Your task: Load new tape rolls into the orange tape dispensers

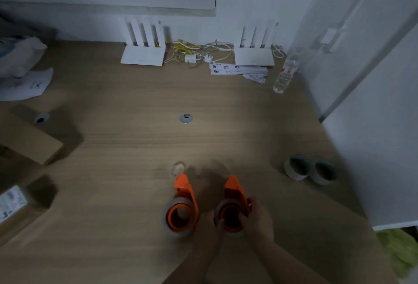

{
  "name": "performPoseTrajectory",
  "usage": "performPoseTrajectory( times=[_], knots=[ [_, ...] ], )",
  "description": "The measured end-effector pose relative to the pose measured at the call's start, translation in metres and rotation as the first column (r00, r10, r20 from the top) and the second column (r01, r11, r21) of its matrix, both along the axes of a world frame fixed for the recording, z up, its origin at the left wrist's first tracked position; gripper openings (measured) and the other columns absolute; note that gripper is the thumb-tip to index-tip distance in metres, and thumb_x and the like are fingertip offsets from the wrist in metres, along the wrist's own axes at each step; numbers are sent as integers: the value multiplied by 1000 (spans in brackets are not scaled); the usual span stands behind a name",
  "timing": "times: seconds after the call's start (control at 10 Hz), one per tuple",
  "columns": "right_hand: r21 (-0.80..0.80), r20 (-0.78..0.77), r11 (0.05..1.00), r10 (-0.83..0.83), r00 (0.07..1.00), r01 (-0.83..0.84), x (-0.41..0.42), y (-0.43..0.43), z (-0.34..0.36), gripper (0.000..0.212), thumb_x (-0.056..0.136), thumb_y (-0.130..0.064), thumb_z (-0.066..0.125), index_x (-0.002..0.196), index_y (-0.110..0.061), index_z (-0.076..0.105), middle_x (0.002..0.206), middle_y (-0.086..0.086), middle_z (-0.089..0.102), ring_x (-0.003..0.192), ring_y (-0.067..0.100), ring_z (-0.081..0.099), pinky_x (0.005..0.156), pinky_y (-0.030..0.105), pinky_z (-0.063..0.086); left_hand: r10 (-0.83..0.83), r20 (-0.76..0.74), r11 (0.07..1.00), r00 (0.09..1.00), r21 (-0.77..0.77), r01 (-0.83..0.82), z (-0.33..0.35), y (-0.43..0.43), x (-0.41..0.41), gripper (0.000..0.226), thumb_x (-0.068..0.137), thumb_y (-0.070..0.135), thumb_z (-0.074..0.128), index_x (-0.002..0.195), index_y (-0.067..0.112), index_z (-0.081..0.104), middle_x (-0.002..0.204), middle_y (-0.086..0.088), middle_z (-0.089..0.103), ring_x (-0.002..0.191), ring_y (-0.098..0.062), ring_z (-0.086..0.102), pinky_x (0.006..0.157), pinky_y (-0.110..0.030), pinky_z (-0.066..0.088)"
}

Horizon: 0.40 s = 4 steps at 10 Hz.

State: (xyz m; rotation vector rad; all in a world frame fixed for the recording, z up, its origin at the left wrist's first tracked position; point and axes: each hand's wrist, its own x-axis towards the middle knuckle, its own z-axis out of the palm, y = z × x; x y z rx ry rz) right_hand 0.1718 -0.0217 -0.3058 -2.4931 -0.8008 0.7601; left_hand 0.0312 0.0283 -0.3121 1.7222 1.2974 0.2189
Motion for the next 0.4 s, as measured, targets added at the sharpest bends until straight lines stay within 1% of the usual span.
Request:
performPoseTrajectory(
  times=[0.1,0.2,0.3,0.4],
  knots=[
    [8,18,1000,8,1000,-8,2,0,-2,44,68,-24,70,110,-22,58,98,7,70,92,30,67,70,34,51,28,1,1000,1000,-11,-28,-2,-1,0,80,67,65,29,116,13,63,113,-10,67,106,-26,60,83,-30,40],
    [-5,10,1000,-3,1000,3,0,-1,0,46,69,-25,70,113,-22,58,101,7,70,94,30,67,73,36,53,32,-17,998,999,-58,-33,-4,-2,-1,69,75,62,41,119,14,60,118,-10,66,109,-26,60,87,-33,43],
    [-18,-32,1000,-16,999,16,0,-2,1,46,69,-29,72,112,-21,58,105,7,69,97,28,65,76,36,53,13,-42,998,999,-57,-15,-9,-1,-3,46,89,40,55,125,11,54,124,-11,63,115,-27,58,91,-35,44],
    [-13,10,999,-37,999,37,-5,-4,7,52,69,-31,74,117,-20,58,113,7,64,104,28,63,81,36,51,-1,16,1000,1000,4,1,-10,-7,-9,50,89,44,50,125,9,53,122,-12,63,113,-29,59,93,-39,46]
  ],
)
